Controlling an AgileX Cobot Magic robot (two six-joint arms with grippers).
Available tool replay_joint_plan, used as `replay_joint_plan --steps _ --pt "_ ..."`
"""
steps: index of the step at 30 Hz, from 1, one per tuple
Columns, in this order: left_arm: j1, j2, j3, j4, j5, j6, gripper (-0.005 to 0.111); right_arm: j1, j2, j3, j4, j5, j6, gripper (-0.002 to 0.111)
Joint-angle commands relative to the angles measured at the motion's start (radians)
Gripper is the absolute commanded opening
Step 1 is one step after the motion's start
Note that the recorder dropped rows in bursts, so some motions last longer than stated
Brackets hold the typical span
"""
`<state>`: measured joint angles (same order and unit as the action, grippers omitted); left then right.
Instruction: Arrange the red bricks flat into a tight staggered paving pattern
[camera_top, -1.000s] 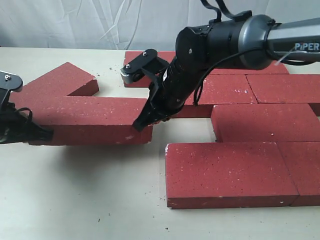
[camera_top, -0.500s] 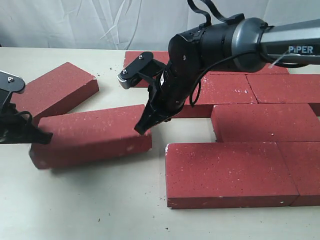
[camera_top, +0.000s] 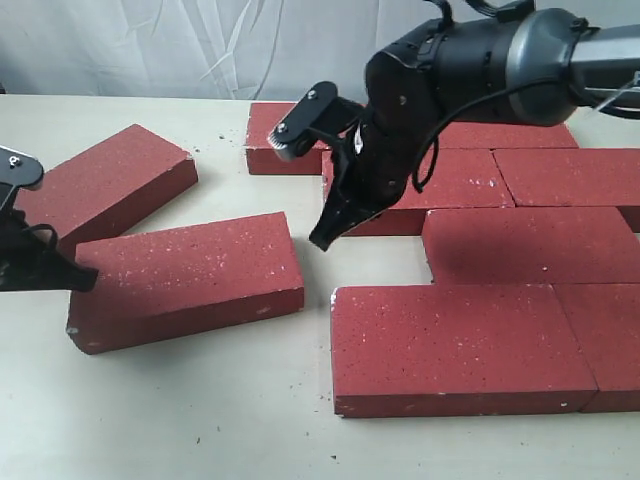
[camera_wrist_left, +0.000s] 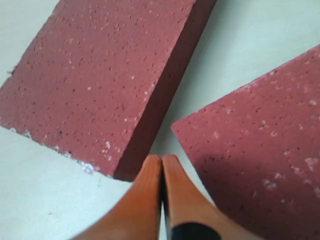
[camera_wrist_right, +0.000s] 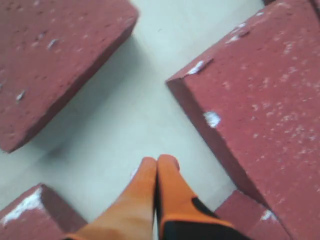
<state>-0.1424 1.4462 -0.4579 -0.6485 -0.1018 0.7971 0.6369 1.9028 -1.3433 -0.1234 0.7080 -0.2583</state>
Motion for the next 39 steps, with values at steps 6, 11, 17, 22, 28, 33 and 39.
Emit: replay_joint_plan --steps 6,11,17,22,28,33,39 --pt "0.127 0.007 -0.112 0.047 0.341 -0.011 0.000 -0.107 -0.041 0.079 0.289 -0.110 -0.284 -0.001" --pt "0.130 0.097 -0.223 0.136 0.541 -0.026 0.000 -0.105 -0.041 0.079 0.370 -0.043 -0.422 -0.001" --pt "0.130 0.160 -0.293 0.299 0.632 -0.152 0.000 -0.105 -0.032 0.079 0.452 -0.090 -0.433 -0.001" --pt "0.130 0.181 -0.293 0.298 0.629 -0.141 0.000 -0.101 0.025 0.077 0.508 -0.103 -0.527 -0.001" --pt "0.130 0.186 -0.306 0.298 0.603 -0.141 0.000 -0.076 0.087 0.026 0.531 -0.082 -0.527 -0.001" --pt "0.133 0.104 -0.338 0.307 0.657 -0.174 0.000 -0.056 0.101 0.009 0.526 -0.059 -0.529 -0.001" --pt "0.170 0.127 -0.310 0.374 0.602 -0.200 0.000 -0.056 0.101 0.009 0.510 -0.048 -0.529 -0.001"
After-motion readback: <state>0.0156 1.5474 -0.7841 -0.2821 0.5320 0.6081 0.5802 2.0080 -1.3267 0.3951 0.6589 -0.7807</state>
